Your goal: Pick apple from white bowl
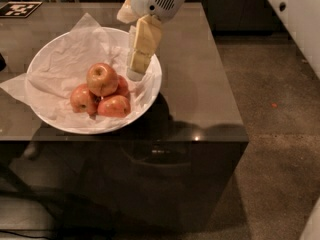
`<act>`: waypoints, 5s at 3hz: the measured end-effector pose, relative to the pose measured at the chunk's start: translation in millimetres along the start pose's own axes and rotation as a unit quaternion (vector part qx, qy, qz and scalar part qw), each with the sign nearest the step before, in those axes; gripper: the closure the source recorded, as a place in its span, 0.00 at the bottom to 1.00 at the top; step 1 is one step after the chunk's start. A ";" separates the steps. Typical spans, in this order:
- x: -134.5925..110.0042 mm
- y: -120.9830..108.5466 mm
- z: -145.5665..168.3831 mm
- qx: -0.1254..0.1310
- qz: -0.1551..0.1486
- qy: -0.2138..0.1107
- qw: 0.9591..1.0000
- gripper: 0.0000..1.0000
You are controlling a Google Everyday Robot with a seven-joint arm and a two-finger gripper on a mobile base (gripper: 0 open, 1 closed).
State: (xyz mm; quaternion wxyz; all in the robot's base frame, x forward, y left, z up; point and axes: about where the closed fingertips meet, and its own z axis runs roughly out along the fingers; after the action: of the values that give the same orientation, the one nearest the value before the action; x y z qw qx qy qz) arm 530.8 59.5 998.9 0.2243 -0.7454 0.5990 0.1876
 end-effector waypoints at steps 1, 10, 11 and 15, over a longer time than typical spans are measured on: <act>-9.5 -3.6 44.9 -0.040 0.014 -0.013 0.999 0.00; 9.2 -17.9 107.3 -0.028 0.043 -0.005 0.999 0.56; 9.2 -17.9 107.3 -0.028 0.043 -0.005 0.999 0.79; -65.9 4.1 6.2 0.083 -0.001 0.028 0.996 1.00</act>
Offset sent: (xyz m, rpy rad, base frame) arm -0.0047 0.0432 -0.0524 -0.0118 0.1479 0.0370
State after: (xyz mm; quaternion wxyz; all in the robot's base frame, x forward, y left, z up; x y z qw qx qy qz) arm 512.7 115.5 1029.5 0.2686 -0.7299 0.6177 0.1164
